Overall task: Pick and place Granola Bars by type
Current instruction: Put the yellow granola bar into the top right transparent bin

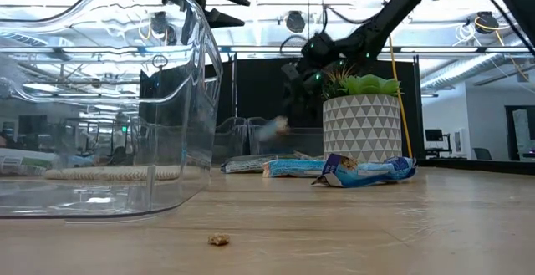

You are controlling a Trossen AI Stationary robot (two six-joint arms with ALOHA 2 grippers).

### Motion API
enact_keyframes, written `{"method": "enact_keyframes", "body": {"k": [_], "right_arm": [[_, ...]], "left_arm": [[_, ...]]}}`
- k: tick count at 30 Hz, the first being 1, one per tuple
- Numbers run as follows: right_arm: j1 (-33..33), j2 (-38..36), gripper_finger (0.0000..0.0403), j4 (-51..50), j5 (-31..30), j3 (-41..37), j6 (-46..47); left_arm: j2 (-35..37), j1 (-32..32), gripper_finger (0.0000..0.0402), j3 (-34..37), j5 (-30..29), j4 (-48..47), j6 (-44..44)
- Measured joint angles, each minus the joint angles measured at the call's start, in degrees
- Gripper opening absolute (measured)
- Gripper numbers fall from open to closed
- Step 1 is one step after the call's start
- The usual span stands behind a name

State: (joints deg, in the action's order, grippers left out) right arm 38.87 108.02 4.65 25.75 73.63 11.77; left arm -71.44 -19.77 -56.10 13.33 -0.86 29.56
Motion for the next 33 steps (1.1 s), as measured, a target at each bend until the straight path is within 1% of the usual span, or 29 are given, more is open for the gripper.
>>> {"method": "enact_keyframes", "body": {"k": [4,9,12,13,15,17,18,20,25,30,33], "right_arm": [[0.79,-4.06,0.0166,-1.49,-1.63,0.02,-0.88],[1.91,-11.90,0.0178,-7.10,-3.24,-0.02,-4.21],[1.25,-18.82,0.0183,-12.54,-1.69,-0.02,-5.02],[0.38,-21.51,0.0184,-14.24,-1.61,-0.02,-5.12],[-1.60,-26.99,0.0185,-17.61,-1.52,-0.02,-5.33],[-3.99,-32.03,0.0185,-20.58,-1.72,-0.01,-5.07],[-5.20,-34.44,0.0184,-21.94,-2.10,0.00,-4.38],[-8.19,-38.73,0.0184,-24.89,-4.19,0.00,-2.26],[-16.45,-46.73,0.0189,-29.93,-10.19,0.00,1.74],[-22.41,-50.82,0.0188,-30.82,-15.06,0.00,4.28],[-24.80,-51.61,0.0186,-31.02,-18.16,0.00,4.93]], "left_arm": [[-0.04,1.56,0.0178,0.02,-0.88,-3.45,-7.43],[-0.04,3.30,0.0181,0.02,3.11,-3.65,-16.14],[-0.45,4.87,0.0188,0.00,3.38,-3.74,-26.02],[-1.11,5.72,0.0191,-0.06,2.54,-3.74,-30.14],[-2.20,7.14,0.0198,0.02,-1.28,-5.13,-36.94],[-4.04,8.17,0.0207,0.04,-5.16,-4.86,-41.17],[-4.88,8.33,0.0212,-0.02,-6.13,-4.68,-43.18],[-6.84,8.29,0.0225,-0.02,-5.99,-5.05,-45.51],[-12.56,8.40,0.0260,-0.02,-5.86,-4.42,-46.24],[-18.21,9.68,0.0289,0.02,-5.86,-3.30,-46.40],[-21.63,10.62,0.0295,-0.02,-5.92,-0.94,-46.41]]}}
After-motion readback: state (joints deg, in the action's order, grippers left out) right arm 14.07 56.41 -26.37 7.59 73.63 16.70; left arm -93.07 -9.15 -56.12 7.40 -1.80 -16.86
